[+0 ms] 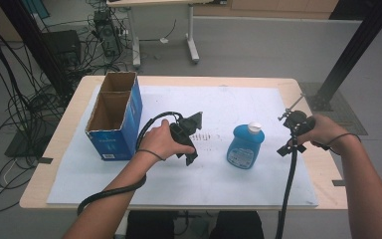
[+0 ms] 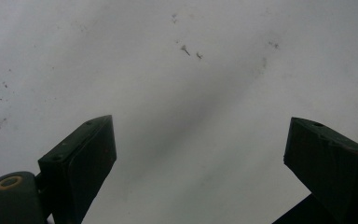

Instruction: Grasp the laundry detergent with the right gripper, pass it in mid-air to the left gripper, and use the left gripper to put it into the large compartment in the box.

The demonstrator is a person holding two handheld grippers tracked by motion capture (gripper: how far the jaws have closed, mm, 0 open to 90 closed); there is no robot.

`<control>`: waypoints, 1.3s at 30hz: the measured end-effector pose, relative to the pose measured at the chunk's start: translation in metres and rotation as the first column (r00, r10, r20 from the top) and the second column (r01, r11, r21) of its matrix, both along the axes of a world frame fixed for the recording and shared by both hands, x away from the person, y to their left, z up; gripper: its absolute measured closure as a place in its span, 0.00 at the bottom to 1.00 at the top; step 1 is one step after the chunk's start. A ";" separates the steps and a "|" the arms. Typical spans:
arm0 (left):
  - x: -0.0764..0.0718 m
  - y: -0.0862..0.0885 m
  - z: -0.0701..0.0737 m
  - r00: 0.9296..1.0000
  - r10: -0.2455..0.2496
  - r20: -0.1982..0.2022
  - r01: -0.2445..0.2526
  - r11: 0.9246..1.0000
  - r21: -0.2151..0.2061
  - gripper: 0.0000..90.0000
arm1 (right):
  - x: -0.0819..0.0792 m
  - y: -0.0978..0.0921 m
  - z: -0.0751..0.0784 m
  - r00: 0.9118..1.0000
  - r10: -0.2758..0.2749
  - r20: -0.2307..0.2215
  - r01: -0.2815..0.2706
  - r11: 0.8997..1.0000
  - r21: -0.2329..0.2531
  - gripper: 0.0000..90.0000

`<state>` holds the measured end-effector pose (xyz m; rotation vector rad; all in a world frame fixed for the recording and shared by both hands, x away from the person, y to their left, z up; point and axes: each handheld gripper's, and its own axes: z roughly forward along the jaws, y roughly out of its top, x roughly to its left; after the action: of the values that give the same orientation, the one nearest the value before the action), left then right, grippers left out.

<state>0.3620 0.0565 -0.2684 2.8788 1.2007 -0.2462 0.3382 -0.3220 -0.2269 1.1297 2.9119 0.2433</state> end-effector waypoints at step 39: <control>0.004 0.018 0.003 0.999 0.033 -0.010 -0.033 0.998 -0.050 0.11 | -0.062 -0.067 -0.025 0.979 0.011 0.205 -0.088 0.923 0.373 0.09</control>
<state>0.3657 0.0748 -0.2656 2.8154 1.2242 -0.2851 0.2760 -0.3894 -0.2516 0.9933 2.7846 0.9033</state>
